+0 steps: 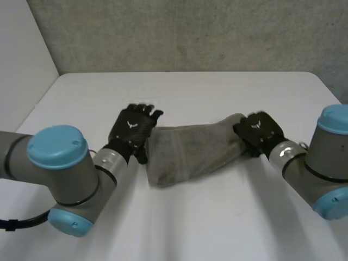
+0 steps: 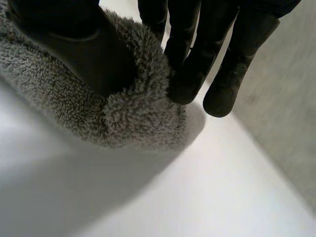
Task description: Fold the towel.
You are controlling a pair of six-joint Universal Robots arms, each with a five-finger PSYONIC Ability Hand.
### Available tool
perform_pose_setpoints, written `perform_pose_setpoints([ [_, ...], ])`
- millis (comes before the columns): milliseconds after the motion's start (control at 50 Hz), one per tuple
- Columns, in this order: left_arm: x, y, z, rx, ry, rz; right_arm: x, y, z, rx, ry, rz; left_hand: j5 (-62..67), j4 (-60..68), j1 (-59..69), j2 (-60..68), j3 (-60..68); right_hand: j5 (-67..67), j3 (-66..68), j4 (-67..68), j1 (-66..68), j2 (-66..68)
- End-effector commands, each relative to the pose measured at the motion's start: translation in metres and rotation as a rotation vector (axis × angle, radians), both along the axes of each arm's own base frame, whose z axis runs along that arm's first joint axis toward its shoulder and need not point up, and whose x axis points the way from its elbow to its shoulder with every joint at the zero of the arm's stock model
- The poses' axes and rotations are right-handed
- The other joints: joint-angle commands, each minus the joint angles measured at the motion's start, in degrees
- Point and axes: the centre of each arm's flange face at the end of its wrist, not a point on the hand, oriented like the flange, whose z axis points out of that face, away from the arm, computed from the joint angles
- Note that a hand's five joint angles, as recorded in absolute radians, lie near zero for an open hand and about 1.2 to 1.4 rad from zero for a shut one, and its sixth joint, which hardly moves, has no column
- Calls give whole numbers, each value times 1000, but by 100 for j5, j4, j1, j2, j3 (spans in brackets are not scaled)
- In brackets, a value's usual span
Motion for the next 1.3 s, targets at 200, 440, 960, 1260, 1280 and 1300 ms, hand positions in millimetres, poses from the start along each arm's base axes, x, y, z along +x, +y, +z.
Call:
perform_pose_setpoints([
  [200,33,-14,60,-128,84,138,146,112,-25,-331,323,715,-153,52,30,55,48,413,347,355,615,761],
  [440,35,-16,53,-112,83,146,143,101,-7,-305,194,611,-153,52,30,55,48,-6587,-6653,-6645,-6385,-6239],
  [960,-25,-7,-28,219,135,35,84,32,1,353,-336,132,-149,57,34,59,52,-6587,-6653,-6645,-6385,-6239],
  [1260,-25,-5,-38,276,81,56,85,30,-7,374,-337,123,-132,74,51,76,69,-6587,-6653,-6645,-6385,-6239],
  [1280,-25,-5,-38,275,81,56,83,29,13,329,-359,119,-132,74,51,76,69,-6587,-6653,-6645,-6385,-6239],
  [1300,-23,-5,-20,242,103,67,83,29,13,329,-360,119,-149,57,34,59,53,-6587,-6653,-6645,-6385,-6239],
])
